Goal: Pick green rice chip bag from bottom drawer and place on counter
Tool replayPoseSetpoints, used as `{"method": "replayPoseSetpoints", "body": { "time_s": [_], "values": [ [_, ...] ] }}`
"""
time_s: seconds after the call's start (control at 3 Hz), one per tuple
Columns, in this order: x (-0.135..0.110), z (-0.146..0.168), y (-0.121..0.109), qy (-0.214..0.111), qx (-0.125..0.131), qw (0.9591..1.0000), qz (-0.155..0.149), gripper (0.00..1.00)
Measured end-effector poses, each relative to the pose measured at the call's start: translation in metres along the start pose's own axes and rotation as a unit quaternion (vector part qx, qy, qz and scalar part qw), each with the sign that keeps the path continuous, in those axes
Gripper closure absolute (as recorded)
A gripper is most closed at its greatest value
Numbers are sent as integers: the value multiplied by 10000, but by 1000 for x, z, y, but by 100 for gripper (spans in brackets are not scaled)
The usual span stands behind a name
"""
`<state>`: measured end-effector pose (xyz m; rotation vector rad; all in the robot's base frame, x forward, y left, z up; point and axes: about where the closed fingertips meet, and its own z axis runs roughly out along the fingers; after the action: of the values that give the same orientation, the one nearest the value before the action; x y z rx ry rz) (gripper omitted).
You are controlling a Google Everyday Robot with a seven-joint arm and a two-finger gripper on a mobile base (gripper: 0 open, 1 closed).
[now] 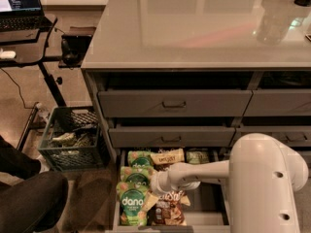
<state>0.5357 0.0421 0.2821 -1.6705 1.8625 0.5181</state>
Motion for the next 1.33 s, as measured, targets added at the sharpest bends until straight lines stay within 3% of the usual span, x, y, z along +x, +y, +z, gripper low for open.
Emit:
{"method": "replayPoseSetpoints", "body": {
  "time_s": [0.67,1.33],
  "values": [
    [23,26,-2,-212,-300,9987,366,0],
    [20,49,9,-179,-647,9968,438,0]
  ]
}}
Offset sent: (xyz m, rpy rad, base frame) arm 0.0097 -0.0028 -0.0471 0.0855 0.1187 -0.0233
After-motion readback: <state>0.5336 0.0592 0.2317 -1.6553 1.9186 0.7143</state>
